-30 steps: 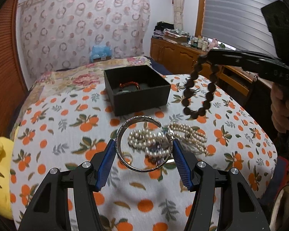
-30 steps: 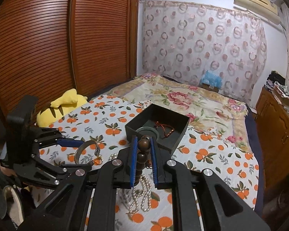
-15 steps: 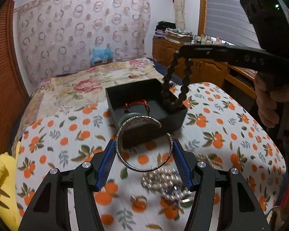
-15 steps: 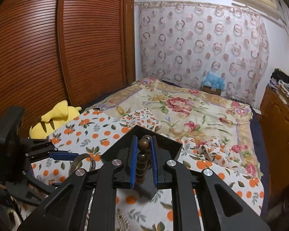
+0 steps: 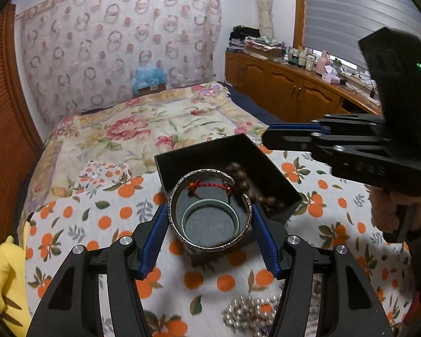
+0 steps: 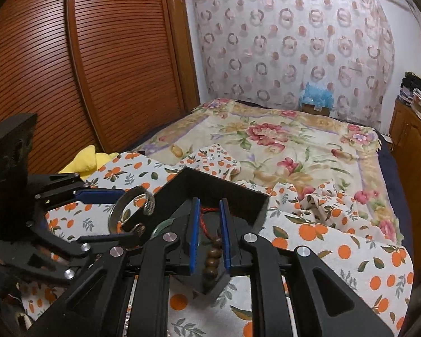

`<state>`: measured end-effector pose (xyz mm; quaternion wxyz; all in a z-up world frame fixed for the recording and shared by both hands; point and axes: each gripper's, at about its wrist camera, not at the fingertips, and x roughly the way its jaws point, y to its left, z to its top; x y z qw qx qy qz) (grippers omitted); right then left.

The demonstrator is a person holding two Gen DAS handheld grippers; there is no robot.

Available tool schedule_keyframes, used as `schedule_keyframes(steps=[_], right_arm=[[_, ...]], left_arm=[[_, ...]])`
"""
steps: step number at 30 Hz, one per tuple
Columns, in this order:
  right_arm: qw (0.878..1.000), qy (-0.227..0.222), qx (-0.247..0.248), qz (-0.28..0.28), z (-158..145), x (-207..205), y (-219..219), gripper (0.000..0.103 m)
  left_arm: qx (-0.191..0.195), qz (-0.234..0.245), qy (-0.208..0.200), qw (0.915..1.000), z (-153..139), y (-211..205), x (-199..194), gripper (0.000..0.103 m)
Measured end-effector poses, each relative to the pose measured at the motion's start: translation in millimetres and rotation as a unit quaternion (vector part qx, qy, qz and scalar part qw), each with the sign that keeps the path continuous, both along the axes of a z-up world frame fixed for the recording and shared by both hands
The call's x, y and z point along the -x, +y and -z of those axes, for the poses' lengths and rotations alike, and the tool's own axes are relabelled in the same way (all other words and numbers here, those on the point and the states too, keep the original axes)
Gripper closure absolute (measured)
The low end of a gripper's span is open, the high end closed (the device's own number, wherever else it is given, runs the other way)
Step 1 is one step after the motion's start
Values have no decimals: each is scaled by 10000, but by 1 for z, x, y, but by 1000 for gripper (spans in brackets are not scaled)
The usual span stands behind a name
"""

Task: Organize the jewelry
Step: 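Lower the silver bangle into the box with the left gripper while the right drops the bead bracelet in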

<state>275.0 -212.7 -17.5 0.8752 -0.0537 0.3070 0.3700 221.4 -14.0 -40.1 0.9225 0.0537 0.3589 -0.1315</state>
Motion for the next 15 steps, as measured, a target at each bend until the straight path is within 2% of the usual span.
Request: schedule_keyframes(steps=[8, 15], right_arm=[[9997, -77, 101, 195, 3, 0, -15, 87], [9995, -11, 164, 281, 11, 3, -24, 87]], left_arm=[[-181, 38, 151, 9997, 13, -13, -33, 46], [-330, 64, 235, 9992, 21, -24, -47, 46]])
